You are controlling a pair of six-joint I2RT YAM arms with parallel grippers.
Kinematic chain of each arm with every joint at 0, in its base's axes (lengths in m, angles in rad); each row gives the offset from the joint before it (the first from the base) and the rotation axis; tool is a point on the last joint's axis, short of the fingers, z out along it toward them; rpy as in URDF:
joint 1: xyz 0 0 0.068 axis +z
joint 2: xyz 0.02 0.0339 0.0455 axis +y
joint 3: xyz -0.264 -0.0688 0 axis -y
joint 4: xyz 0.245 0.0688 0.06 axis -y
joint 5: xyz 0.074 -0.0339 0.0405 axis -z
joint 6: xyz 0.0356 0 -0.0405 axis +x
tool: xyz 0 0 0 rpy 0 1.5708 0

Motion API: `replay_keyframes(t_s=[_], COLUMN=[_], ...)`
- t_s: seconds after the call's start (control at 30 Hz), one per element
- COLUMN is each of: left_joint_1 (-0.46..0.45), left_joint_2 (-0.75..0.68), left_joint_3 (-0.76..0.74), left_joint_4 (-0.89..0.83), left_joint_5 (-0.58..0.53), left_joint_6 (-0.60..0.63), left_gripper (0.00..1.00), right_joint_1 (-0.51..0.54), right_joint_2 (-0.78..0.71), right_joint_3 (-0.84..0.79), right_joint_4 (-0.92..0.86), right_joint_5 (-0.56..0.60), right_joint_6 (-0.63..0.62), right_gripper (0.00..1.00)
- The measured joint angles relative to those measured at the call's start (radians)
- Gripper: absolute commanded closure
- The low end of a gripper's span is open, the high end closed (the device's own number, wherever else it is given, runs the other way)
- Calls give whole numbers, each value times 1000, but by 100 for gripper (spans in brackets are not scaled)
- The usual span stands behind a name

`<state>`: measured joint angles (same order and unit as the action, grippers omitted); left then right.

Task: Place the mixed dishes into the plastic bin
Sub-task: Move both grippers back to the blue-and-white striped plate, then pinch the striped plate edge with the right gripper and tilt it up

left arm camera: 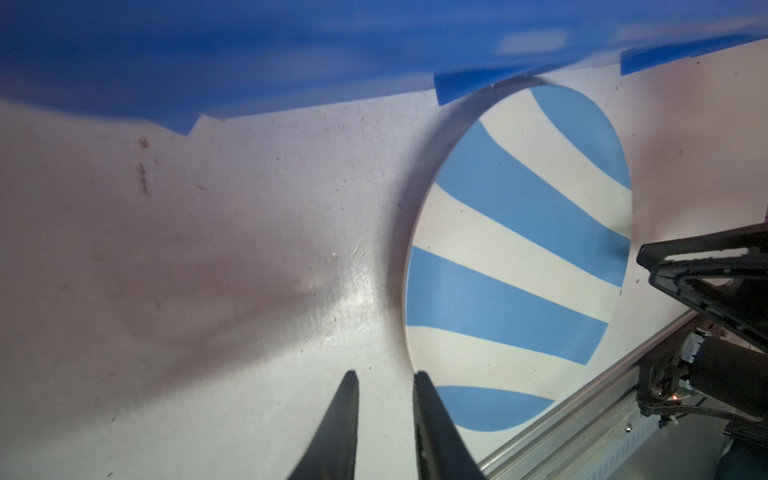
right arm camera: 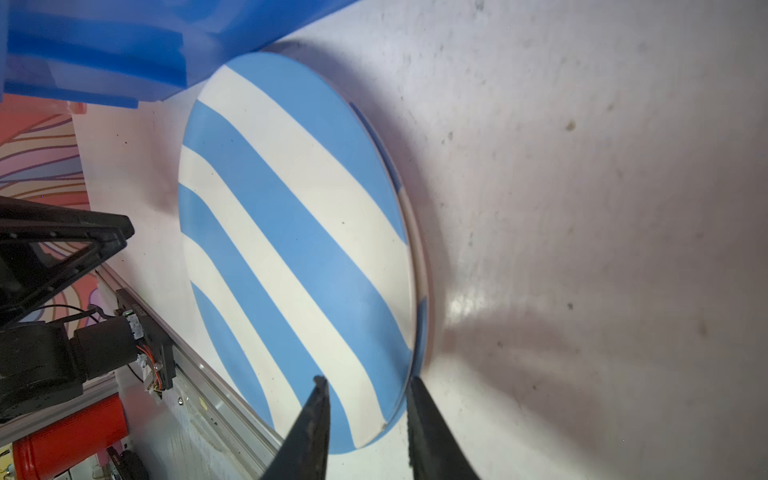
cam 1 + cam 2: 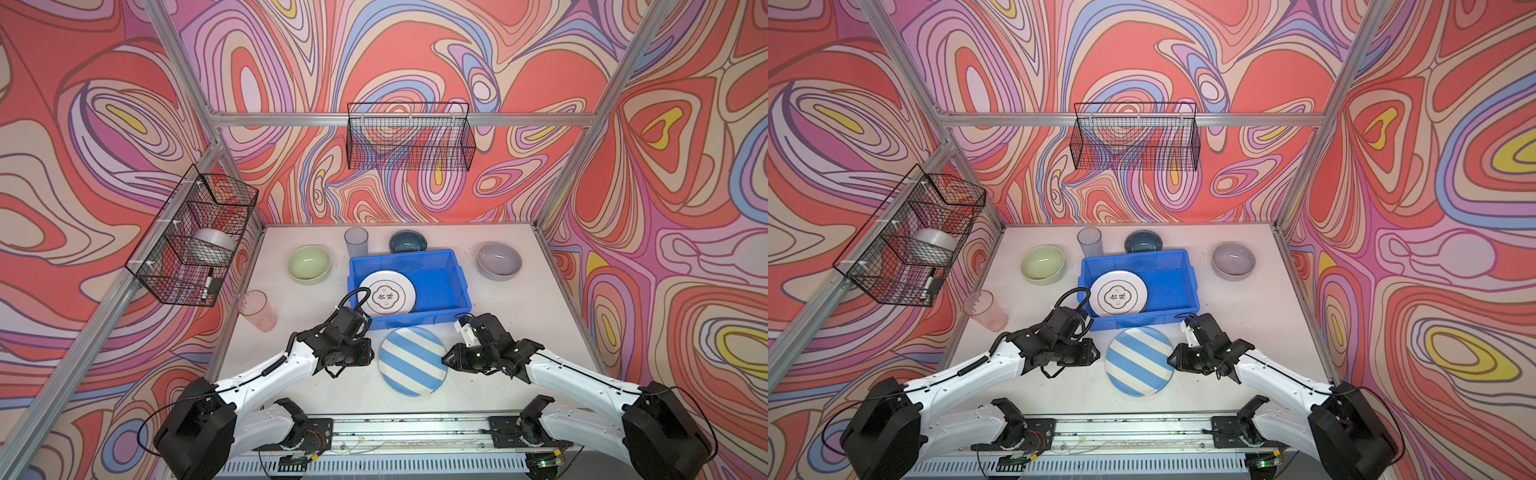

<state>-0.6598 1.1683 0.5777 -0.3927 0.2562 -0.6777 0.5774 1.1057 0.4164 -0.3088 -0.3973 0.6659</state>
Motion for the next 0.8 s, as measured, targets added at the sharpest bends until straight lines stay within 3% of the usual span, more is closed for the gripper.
replay_keyframes(t_s=[0.8], left_joint_1=[-61], left_joint_2=[152], left_joint_3=[33], left_joint_4=[144], left_joint_5=[-50], left_joint_6=[19], left_gripper=[85], right_joint_1=[0], right_joint_2=[37], right_joint_3=[-34], right_joint_4=[62], right_joint_5=[-3], right_joint_6=[9], right_gripper=[69])
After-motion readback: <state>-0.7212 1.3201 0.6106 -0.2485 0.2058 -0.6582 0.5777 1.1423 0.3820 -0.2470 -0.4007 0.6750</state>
